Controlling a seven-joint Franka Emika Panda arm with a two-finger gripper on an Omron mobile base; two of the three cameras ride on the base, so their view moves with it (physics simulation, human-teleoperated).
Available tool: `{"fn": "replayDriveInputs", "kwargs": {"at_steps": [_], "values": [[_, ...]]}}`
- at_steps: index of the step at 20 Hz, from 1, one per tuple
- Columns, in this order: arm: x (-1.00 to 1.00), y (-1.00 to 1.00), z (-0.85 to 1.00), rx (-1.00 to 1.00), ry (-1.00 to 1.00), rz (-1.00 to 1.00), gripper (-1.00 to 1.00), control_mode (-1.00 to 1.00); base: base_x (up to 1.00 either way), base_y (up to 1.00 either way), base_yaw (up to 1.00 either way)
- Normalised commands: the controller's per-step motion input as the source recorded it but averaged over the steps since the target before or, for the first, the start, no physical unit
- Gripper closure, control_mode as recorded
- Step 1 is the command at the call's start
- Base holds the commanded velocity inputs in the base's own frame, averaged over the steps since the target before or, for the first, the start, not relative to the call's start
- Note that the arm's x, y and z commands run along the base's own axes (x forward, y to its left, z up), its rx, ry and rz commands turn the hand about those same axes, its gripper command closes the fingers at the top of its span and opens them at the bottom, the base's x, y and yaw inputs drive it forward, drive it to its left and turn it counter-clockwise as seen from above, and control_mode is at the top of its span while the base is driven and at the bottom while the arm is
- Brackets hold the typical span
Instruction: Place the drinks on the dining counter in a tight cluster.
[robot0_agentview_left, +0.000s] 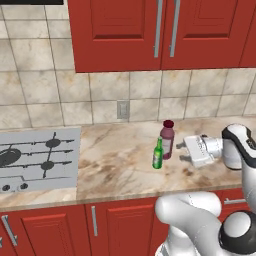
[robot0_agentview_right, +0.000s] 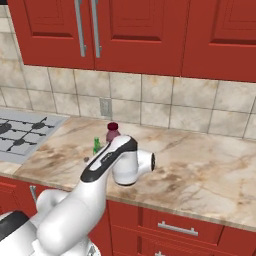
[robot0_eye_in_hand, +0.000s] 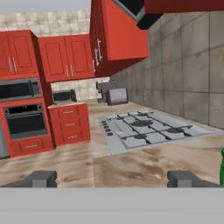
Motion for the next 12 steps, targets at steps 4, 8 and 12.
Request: {"fn": "replayDriveInputs", "kwargs": {"at_steps": [4, 8, 12], "values": [[0.16, 0.10, 0.00, -0.06, 0.00, -0.14, -1.00, -1.00, 0.00, 0.00, 0.00], [0.17, 0.13, -0.10, -0.04, 0.00, -0.07, -1.00, -1.00, 0.00, 0.00, 0.00], [0.25, 0.09, -0.12, 0.00, 0.00, -0.02, -1.00, -1.00, 0.00, 0.00, 0.00]]}}
